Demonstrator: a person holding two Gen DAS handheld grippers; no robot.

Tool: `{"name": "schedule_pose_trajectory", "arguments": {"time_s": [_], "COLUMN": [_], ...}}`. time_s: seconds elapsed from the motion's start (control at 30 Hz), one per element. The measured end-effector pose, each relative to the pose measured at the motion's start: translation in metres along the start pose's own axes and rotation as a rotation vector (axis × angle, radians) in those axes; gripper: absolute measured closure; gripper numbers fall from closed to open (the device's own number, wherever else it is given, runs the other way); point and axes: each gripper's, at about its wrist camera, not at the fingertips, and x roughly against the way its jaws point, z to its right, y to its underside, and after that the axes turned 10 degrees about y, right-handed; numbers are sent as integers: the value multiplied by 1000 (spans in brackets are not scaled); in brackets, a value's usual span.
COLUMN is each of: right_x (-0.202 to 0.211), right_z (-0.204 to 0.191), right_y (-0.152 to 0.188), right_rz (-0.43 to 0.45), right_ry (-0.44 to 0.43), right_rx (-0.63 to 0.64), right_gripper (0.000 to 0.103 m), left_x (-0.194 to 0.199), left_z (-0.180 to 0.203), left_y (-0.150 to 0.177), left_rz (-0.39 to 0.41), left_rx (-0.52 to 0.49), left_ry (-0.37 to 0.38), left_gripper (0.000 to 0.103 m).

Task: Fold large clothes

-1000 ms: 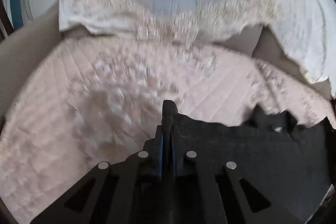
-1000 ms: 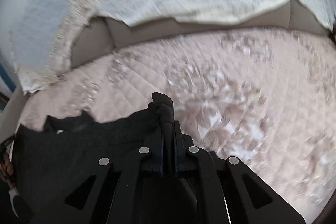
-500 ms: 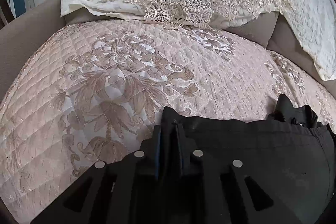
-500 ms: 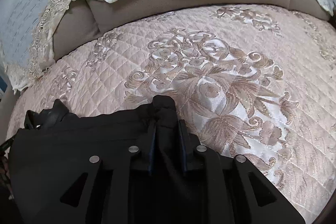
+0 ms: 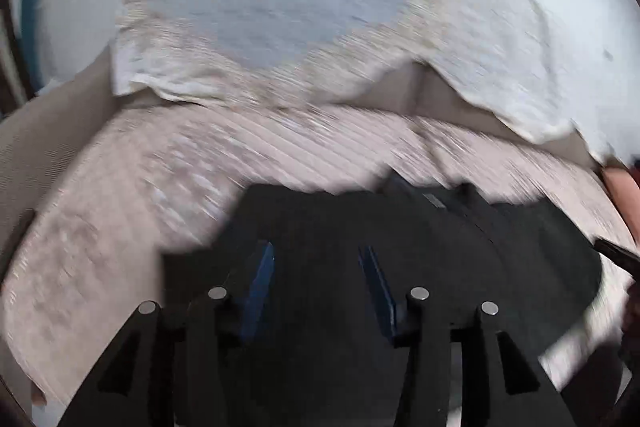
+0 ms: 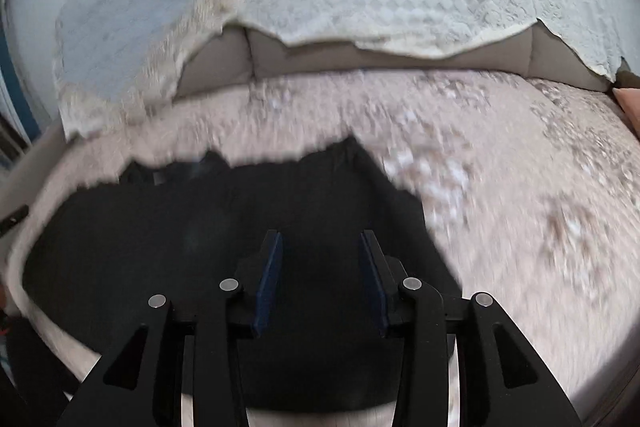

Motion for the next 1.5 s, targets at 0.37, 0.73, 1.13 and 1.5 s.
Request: {"name": "schedule_pose_trajectory", "arguments": {"time_s": [0.37, 0.73, 1.13, 1.5], "right_x": [-4, -41, -6, -63], "right_z": [-11, -100, -4, 54], "right_y": [3, 20, 5, 7], "right_rz": [-25, -44, 52, -3], "right_ry": [22, -142, 3, 118], "right_rx": [-39, 112, -11, -219], "right_gripper": [64, 63, 63, 61], "left_x": [-41, -121, -67, -50], "left_z": [15, 91, 51, -69], "left_y": [20, 8, -1, 40], "left_rz": [-116, -164, -75, -36], "left_rx": [38, -53, -21, 114], "left_ry": [23, 125, 47, -155], "left_gripper": [56, 52, 53, 63]}}
